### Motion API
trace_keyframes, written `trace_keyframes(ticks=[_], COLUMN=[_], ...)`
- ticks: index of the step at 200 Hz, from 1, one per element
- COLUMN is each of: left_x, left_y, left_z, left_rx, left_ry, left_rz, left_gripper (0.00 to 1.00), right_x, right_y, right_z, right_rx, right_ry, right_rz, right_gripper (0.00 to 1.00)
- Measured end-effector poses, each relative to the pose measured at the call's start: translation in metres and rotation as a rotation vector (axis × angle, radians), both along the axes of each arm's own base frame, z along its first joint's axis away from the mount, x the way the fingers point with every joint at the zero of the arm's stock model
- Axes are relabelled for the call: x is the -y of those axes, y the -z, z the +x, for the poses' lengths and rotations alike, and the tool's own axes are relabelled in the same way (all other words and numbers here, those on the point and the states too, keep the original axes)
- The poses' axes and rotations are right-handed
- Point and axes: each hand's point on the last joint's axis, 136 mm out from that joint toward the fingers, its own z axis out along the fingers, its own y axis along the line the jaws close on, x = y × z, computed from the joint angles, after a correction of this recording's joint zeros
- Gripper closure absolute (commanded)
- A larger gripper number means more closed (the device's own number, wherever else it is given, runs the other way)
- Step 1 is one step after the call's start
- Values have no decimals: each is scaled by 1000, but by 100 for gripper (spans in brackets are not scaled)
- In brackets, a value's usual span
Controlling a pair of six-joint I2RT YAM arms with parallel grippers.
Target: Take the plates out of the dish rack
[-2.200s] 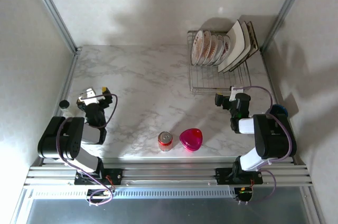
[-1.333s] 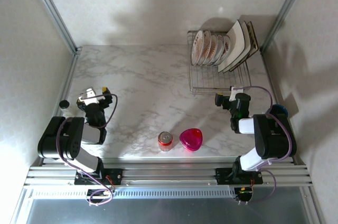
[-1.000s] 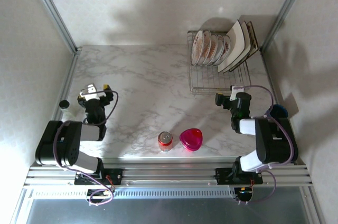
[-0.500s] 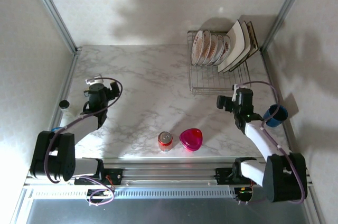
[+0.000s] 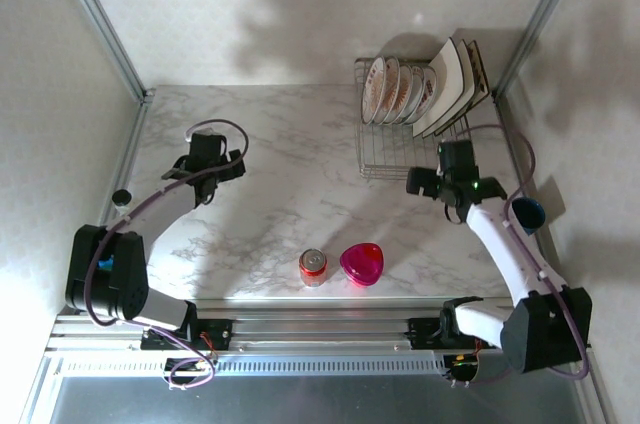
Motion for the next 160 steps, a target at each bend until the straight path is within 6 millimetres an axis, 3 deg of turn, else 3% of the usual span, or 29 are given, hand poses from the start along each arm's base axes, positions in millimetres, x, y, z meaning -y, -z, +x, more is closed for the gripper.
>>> trace_keyframes(ticks=[38, 68, 88, 116, 160], left_x=[7, 12, 12, 13, 13], left_y=[8, 1, -8, -19, -23], left_z=[-10, -12, -9, -4, -3], left_rx=[-97, -130, -125, -107, -109], left_ry=[34, 68, 81, 95, 110], left_rz=[-17, -25, -16, -6, 8], left_gripper=[0, 1, 1, 0, 0], right_x=[-32, -58, -76, -96, -112], right_y=[-78, -111, -113, -95, -65], right_z=[74, 131, 170, 212, 237], right_rx=[78, 118, 122, 100, 76], right_ry=[-72, -122, -153, -183, -212], right_rz=[-18, -60, -96, -137, -162], right_gripper=[1, 1, 1, 4, 15])
